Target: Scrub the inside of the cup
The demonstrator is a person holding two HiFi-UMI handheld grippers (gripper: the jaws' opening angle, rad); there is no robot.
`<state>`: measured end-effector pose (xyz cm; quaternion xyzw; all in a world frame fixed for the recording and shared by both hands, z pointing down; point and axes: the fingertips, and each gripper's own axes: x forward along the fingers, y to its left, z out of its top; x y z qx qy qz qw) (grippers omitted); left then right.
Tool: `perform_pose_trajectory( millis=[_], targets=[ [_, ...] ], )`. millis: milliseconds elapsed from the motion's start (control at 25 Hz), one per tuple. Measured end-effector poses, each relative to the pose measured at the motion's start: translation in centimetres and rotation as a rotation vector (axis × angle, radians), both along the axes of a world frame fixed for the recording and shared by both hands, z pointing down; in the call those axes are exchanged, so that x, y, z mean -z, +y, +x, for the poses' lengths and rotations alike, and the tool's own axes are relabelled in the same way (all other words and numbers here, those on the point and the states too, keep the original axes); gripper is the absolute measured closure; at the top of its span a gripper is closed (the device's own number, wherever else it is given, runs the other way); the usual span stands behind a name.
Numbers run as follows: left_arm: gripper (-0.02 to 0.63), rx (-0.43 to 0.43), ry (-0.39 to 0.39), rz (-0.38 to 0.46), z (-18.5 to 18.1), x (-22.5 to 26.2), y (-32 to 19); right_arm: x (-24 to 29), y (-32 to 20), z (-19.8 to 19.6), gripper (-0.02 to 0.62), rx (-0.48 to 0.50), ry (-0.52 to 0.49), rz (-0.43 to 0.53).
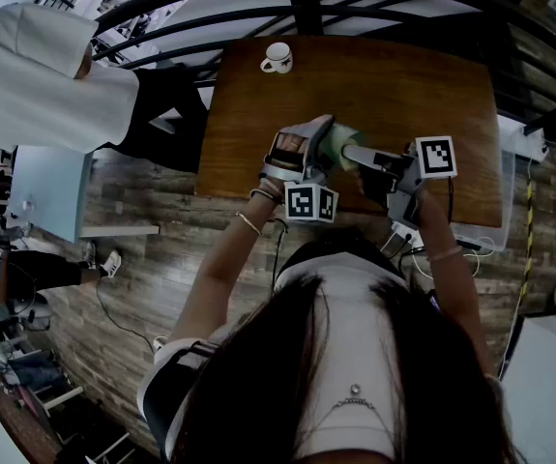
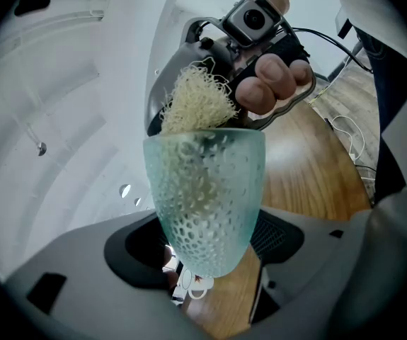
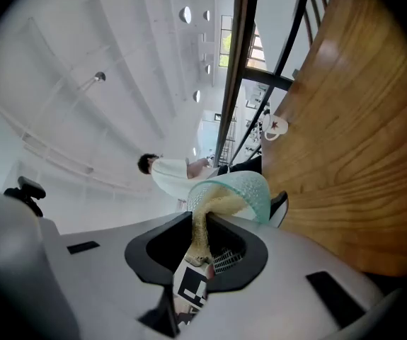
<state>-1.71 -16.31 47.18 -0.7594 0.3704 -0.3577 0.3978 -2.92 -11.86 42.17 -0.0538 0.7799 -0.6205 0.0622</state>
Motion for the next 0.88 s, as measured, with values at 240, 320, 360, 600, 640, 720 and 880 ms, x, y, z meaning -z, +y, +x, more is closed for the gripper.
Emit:
perform_pose_trajectory(
  millis=[240, 320, 360, 600, 640, 720, 880],
  targets=[
    [0.256, 0.012, 0.018, 0.014, -0.10, 0.12, -0.02, 0.20, -0.25, 0.15, 0.515, -0.028, -0.047, -0.026],
    [0.256, 0.014, 0.028, 0.019, -0.19, 0.30, -0.01, 0.35, -0.39, 0.22, 0.515, -0.043, -0.071, -0.038],
    [0.256, 0.015, 0.032, 0.022, -0.23, 0.40, -0.02, 0.48, -0.46, 0.25, 0.515, -0.052, -0.088, -0.046],
    [0.256, 0.010, 0.024, 0.029, -0.17, 0.65, -0.16, 0.90, -0.55, 0.19, 0.515, -0.060, -0.097, -0.041],
    [0.256, 0.006, 0.021, 0.027, -0.13, 0.66, -0.14, 0.89, -0.50, 0.14, 0.515, -0.052, -0.077, -0.022],
    [0.256, 0.003, 0.019, 0.025, -0.05, 0.67, -0.14, 0.78, -0.38, 0.05, 0.515, -0.029, -0.022, 0.030],
    [0.256, -0.001, 0.022, 0.025, 0.07, 0.80, -0.26, 0.72, -0.12, -0.25, 0.515, 0.017, 0.081, 0.124]
  ],
)
